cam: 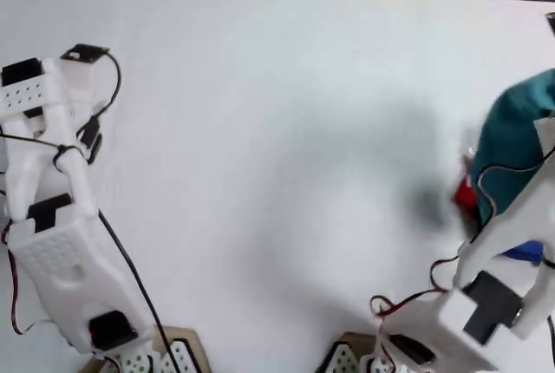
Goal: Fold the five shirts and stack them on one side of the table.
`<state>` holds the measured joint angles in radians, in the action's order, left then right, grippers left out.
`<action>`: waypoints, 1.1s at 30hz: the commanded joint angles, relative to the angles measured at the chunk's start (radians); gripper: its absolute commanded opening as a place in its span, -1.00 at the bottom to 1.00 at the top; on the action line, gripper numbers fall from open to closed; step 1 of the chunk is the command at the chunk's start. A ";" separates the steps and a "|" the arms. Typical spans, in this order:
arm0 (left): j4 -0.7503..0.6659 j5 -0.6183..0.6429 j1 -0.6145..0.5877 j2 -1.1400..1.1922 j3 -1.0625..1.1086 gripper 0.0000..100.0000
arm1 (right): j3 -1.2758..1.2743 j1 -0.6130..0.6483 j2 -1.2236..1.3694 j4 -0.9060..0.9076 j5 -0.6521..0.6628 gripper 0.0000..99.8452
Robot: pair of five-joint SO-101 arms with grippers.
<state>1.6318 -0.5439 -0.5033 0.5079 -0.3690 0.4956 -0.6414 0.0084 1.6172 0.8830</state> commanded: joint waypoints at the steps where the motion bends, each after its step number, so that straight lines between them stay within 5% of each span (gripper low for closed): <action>1: 0.000 0.006 0.014 -0.074 -0.035 -0.96 | 0.011 -0.064 0.061 -0.068 0.009 -0.96; 17: -0.057 0.006 0.015 -0.080 0.136 -0.96 | 0.014 -0.242 0.475 -0.447 0.061 -0.96; 24: -0.052 0.006 0.015 -0.081 0.127 -0.96 | 0.123 -0.266 0.590 -0.452 0.058 -0.95; 33: -0.052 0.006 0.044 -0.081 0.130 -0.96 | 0.331 -0.254 0.590 -0.213 -0.005 -0.28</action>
<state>1.5812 -0.5439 -0.4818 0.5079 -0.2340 0.7058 -0.9007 0.6114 1.3426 0.8968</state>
